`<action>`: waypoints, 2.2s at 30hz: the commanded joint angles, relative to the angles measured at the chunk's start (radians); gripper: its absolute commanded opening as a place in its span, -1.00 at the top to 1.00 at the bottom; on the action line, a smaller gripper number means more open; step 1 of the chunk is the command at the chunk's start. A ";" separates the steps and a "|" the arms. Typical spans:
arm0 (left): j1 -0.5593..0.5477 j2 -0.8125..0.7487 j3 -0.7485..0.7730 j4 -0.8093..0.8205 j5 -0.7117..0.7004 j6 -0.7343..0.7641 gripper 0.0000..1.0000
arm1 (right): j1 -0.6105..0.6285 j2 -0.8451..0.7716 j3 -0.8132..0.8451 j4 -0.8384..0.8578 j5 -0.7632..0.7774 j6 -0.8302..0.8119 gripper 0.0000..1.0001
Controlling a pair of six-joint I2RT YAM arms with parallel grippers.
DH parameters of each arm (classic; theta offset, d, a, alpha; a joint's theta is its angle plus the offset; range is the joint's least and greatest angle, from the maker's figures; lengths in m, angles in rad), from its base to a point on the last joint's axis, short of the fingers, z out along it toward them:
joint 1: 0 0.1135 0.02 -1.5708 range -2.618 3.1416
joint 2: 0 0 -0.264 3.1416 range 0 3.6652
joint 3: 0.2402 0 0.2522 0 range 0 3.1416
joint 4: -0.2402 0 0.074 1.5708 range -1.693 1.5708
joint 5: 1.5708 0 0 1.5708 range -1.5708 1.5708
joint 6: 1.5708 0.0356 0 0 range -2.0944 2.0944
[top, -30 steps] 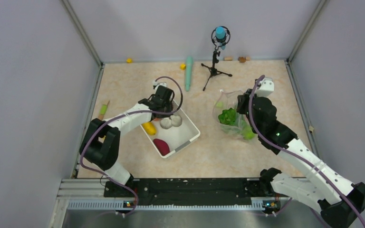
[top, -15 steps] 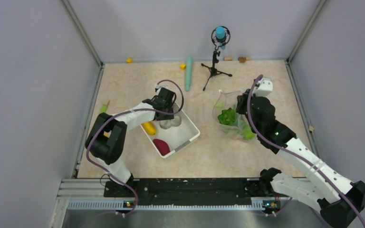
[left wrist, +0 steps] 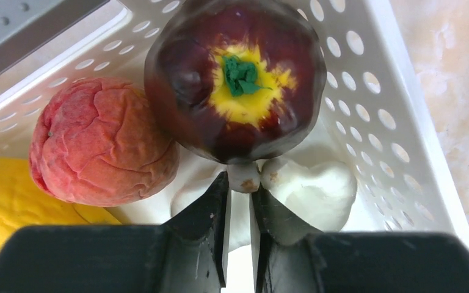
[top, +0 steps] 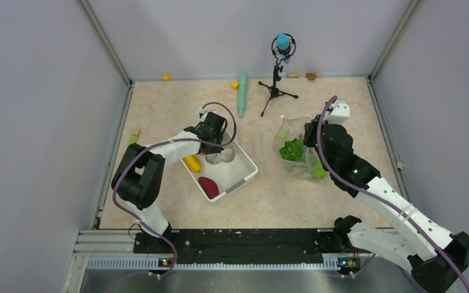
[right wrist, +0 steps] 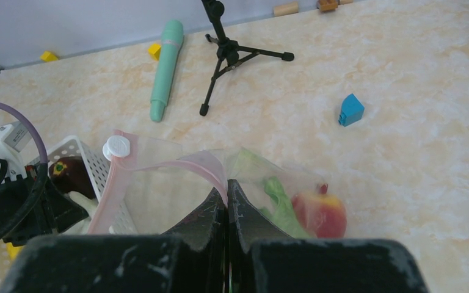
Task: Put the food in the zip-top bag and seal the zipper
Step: Pick up the fake vegetable from the bin, then place the fake vegetable in the zipper food storage bag.
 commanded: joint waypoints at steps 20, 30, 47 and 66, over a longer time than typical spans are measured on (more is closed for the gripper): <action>0.000 0.094 -0.028 -0.048 0.027 -0.096 0.33 | 0.005 -0.002 0.020 0.011 0.007 -0.007 1.00; 0.001 0.153 0.009 -0.076 0.022 -0.107 0.77 | 0.005 -0.002 0.019 0.010 0.011 -0.010 1.00; -0.030 -0.464 -0.090 0.020 0.076 0.031 1.00 | 0.006 -0.010 0.019 0.012 -0.006 -0.007 1.00; -0.219 -0.509 0.058 0.473 0.937 0.323 1.00 | 0.006 -0.049 0.030 0.002 -0.067 0.019 1.00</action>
